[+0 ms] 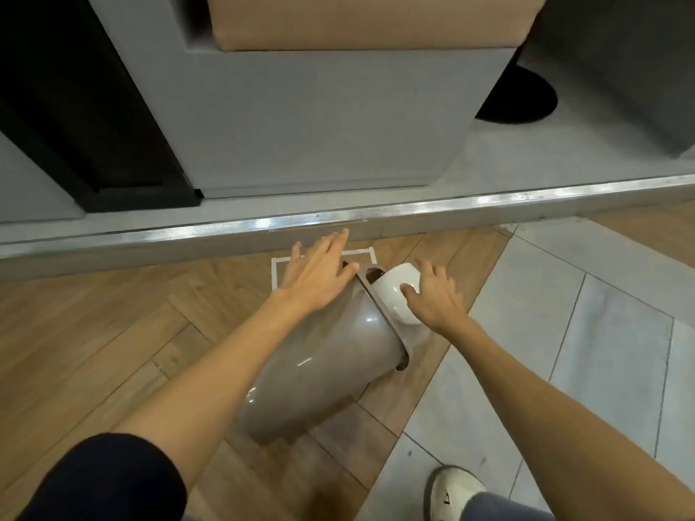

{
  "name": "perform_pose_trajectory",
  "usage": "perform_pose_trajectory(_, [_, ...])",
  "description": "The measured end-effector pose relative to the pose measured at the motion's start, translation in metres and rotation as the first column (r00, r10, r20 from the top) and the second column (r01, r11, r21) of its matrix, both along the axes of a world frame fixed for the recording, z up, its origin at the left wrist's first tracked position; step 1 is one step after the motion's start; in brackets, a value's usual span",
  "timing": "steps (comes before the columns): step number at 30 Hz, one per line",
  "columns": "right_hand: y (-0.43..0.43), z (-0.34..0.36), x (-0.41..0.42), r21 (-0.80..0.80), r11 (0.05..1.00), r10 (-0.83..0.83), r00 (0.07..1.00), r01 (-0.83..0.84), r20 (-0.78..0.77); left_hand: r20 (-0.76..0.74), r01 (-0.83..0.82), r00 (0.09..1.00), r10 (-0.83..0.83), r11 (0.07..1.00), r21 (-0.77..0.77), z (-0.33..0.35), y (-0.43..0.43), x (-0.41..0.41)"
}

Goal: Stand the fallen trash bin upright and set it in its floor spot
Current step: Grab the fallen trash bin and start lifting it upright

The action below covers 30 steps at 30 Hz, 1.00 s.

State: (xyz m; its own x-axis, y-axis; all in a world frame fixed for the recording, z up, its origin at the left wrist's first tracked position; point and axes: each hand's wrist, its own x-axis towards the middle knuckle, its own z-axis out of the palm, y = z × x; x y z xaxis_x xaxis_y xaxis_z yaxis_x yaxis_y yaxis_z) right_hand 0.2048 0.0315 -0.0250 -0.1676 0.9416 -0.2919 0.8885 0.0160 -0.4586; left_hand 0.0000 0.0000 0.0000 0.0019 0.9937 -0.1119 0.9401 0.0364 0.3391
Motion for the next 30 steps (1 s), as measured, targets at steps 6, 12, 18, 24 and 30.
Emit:
perform_pose_trajectory(6, [-0.042,-0.028,0.012,-0.504,0.557,-0.830,0.462,0.660,-0.313,0.184,-0.224,0.947,0.264,0.952,-0.211,-0.016,-0.005,0.016])
perform_pose_trajectory(12, [-0.056,-0.034,0.001,-0.919,0.213,-0.977,0.052,0.332,-0.208,0.334,-0.288,0.844,0.419,0.881,-0.376,-0.032,-0.008,0.017])
perform_pose_trajectory(18, [-0.051,-0.046,-0.003,-0.922,0.239,-0.968,-0.001,0.306,-0.252,0.328,-0.332,0.836,0.441,0.881,-0.337,-0.039,-0.020,0.027])
perform_pose_trajectory(24, [-0.051,-0.055,-0.006,-0.916,0.258,-0.954,-0.067,0.306,-0.291,0.359,-0.357,0.813,0.458,0.880,-0.313,-0.035,-0.031,0.035])
perform_pose_trajectory(30, [-0.051,-0.035,-0.010,-0.886,0.340,-0.930,-0.030,0.317,-0.368,0.440,-0.375,0.774,0.456,0.889,-0.262,-0.023,-0.046,0.033])
